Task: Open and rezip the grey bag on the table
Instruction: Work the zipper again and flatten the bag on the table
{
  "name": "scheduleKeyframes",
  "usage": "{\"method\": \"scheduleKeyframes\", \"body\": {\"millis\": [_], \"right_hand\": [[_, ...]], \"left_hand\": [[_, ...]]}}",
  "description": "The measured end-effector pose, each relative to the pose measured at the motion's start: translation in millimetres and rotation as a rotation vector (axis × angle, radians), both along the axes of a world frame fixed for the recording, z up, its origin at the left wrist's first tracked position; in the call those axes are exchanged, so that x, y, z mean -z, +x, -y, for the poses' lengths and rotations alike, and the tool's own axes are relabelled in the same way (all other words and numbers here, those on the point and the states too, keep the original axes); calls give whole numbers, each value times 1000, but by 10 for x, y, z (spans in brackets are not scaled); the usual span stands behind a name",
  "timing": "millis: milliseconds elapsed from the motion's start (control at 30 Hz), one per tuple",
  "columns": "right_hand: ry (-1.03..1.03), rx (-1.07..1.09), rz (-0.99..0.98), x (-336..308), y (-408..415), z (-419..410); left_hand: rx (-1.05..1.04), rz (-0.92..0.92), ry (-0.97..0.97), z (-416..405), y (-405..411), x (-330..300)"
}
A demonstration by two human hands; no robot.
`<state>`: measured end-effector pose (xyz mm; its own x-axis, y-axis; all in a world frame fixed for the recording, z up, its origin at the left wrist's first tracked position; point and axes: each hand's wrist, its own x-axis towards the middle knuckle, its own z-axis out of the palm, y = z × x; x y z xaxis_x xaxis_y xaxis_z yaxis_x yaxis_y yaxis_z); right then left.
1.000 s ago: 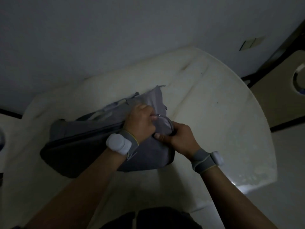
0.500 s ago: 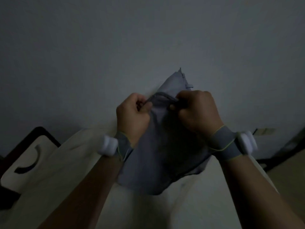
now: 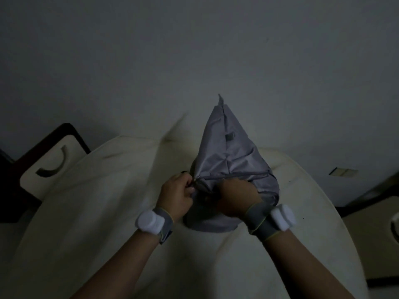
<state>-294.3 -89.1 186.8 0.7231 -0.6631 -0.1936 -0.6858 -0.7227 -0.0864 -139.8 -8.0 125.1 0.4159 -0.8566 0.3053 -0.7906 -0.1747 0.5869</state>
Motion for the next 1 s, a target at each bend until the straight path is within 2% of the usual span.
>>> {"method": "scheduleKeyframes", "body": {"millis": [67, 167, 200, 233, 333, 467, 667, 867, 1000], "right_hand": [[36, 33, 146, -58, -10, -35], [-96, 163, 447, -54, 26, -114], [-127, 163, 492, -35, 67, -130], [-137, 143, 488, -41, 122, -160], [-145, 127, 307, -55, 314, -219], [-68, 154, 192, -158, 453, -253], [-81, 160, 166, -289, 522, -417], [-199, 173, 80, -212, 535, -472], [-338, 136, 241, -81, 473, -504]], "left_hand": [[18, -36, -53, -26, -38, 38], [31, -55, -58, -54, -25, 46], [34, -45, -46, -55, -29, 39], [43, -24, -47, -62, -41, 33], [72, -14, -88, -93, -105, 23], [33, -90, -136, -143, -97, 13], [46, -41, -102, -200, -181, -104], [82, -15, -112, -225, -245, -145], [64, 8, -51, -207, -187, -99]]}}
